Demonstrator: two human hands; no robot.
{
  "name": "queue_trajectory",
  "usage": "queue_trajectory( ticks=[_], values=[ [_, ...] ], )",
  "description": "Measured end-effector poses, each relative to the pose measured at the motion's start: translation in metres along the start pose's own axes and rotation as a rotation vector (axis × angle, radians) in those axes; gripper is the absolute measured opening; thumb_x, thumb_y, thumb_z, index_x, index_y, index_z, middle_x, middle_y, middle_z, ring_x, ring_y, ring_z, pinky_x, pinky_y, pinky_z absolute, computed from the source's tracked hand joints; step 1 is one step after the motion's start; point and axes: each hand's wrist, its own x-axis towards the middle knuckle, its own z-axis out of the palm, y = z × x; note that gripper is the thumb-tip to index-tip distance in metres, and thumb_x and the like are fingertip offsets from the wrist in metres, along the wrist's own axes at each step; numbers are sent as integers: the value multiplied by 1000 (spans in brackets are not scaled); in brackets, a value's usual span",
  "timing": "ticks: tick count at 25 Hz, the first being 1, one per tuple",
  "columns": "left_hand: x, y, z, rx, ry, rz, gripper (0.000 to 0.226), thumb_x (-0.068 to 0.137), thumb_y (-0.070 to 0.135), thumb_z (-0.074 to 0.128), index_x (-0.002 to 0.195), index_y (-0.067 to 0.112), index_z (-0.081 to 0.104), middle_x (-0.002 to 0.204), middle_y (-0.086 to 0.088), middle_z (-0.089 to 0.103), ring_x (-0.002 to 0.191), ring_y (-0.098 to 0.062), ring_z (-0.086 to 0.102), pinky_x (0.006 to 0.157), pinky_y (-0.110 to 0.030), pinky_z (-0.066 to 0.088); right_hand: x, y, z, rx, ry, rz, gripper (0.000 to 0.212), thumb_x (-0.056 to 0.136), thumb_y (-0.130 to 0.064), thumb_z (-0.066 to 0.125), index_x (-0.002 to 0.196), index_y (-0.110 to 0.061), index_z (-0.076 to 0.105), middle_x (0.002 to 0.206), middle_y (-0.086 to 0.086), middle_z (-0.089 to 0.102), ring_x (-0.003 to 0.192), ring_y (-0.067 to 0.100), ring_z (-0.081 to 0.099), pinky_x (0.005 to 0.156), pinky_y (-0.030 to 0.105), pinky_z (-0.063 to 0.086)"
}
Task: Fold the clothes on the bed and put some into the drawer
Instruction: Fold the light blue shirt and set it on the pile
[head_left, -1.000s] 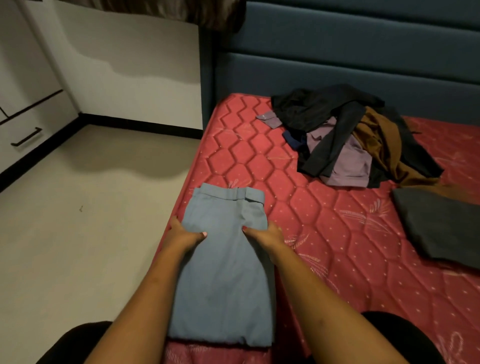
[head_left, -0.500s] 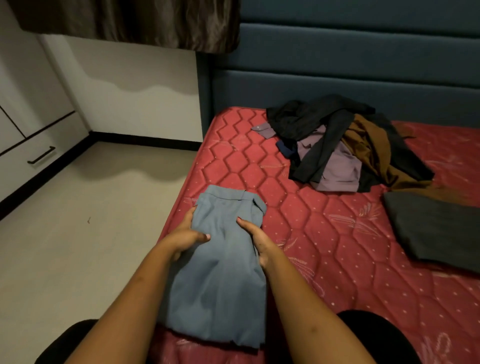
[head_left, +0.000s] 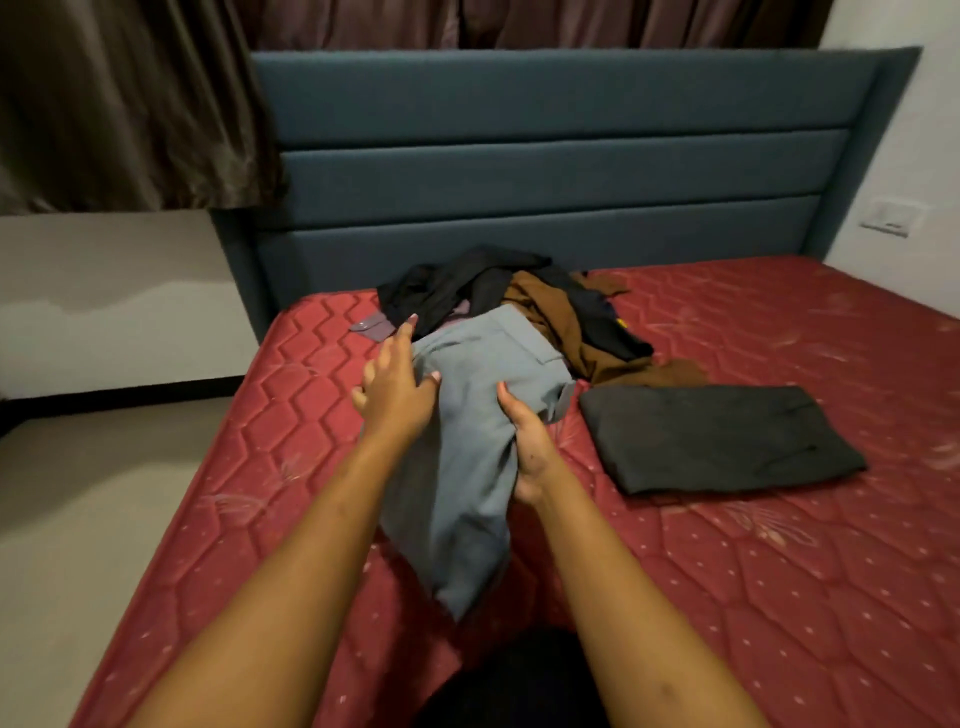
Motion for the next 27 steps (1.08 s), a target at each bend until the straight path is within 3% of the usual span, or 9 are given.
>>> queue_trajectory(
  ticks=[3,6,10,13,16,18,19,22,27],
  values=[
    [-13,56,59,-94,-74,50,58,98,42,39,151,42,13,161,5,11,145,-25,14,113,-54,13,9,-59,-17,3,130,-98,74,89,-58,50,138,-2,48,134,20,56,124,30,54,111,42,36],
    [-18,72,112,-198,-199,113,73,83,67,27,150,45,8,161,5,11,147,-23,10,117,-49,12,11,-126,-36,61,194,-218,65,93,-56,45,126,-1,57,121,19,64,110,32,60,93,42,48],
    [-2,88,156,-186,-242,234,94,61,87,36,141,59,-6,161,11,-1,148,-22,-3,116,-53,9,3,-195,-84,89,255,-442,52,94,-54,44,101,-7,66,96,12,74,89,28,69,79,39,52],
    [4,110,201,-91,-407,321,88,70,85,45,140,63,-3,160,15,-11,147,-24,-11,114,-60,9,2,-213,-164,163,351,-530,45,97,-45,44,98,-10,73,97,10,74,85,24,72,77,36,57],
    [-15,112,255,5,-619,328,75,83,73,43,144,59,2,157,16,-23,145,-30,-18,113,-63,5,-7,-183,-289,210,638,-412,32,93,-31,54,112,-11,69,103,9,73,78,21,73,83,40,55],
    [-37,91,286,97,-743,292,71,86,71,39,144,58,1,157,13,-25,145,-34,-19,112,-62,3,-20,-146,-358,201,862,-259,30,90,-21,62,119,-13,62,105,7,73,68,19,72,74,39,55],
    [-49,78,296,162,-798,281,71,87,72,38,144,58,0,157,11,-24,145,-35,-18,113,-61,2,-23,-132,-381,195,924,-226,29,89,-15,64,118,-14,61,111,7,71,74,19,72,72,38,56],
    [-72,47,307,313,-858,295,69,90,68,36,144,57,-4,160,6,-19,146,-35,-13,115,-55,-4,-18,-120,-388,116,1060,-293,51,82,-2,71,129,-12,56,132,9,59,110,27,62,92,43,50],
    [-51,24,280,318,-810,186,66,93,64,34,149,48,1,161,4,-11,147,-31,-11,114,-59,0,-10,-112,-340,-198,1592,-339,82,78,-12,76,145,-15,29,142,17,44,124,35,48,101,43,40]
  ],
)
